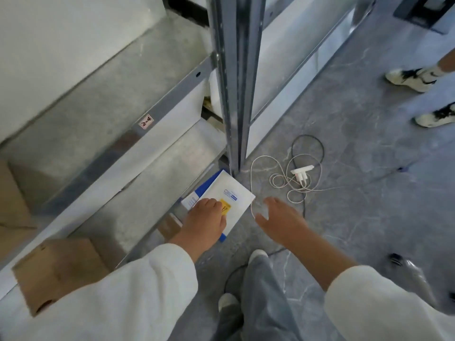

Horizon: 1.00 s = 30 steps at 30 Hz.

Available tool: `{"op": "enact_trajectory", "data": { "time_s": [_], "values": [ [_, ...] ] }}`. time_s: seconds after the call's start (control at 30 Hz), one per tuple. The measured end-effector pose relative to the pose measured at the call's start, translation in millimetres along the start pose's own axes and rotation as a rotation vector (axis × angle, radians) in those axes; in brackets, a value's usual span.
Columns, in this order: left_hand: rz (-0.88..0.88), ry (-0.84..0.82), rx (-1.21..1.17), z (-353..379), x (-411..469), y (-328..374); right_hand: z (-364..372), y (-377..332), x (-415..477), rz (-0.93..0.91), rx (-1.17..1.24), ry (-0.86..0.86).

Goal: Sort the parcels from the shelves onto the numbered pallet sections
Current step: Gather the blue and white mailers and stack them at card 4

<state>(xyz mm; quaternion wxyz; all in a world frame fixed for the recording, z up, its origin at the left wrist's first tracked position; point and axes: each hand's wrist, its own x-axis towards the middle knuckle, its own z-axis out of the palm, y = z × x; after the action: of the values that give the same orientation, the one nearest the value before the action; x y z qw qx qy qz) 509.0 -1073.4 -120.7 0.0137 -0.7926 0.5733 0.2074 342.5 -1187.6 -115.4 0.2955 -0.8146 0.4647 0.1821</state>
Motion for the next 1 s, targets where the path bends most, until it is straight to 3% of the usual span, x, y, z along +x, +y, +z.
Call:
{"op": "enact_trajectory", "data": {
  "time_s": [0.33, 0.63, 0.77, 1.0],
  "values": [
    [-0.045, -0.144, 0.050, 106.5, 124.6, -66.7, 105.9, 39.9, 147.5, 0.075, 0.146, -0.101],
    [-0.138, -0.282, 0.160, 279.6, 218.7, -134.9, 285.4, 76.2, 261.4, 0.314, 0.356, -0.219],
    [-0.187, -0.204, 0.143, 349.8, 250.8, -176.1, 359.0, 78.9, 316.3, 0.396, 0.572, -0.296],
    [-0.138, 0.032, 0.145, 395.6, 315.8, -236.3, 436.5, 85.4, 392.6, 0.456, 0.709, -0.236]
  ]
}}
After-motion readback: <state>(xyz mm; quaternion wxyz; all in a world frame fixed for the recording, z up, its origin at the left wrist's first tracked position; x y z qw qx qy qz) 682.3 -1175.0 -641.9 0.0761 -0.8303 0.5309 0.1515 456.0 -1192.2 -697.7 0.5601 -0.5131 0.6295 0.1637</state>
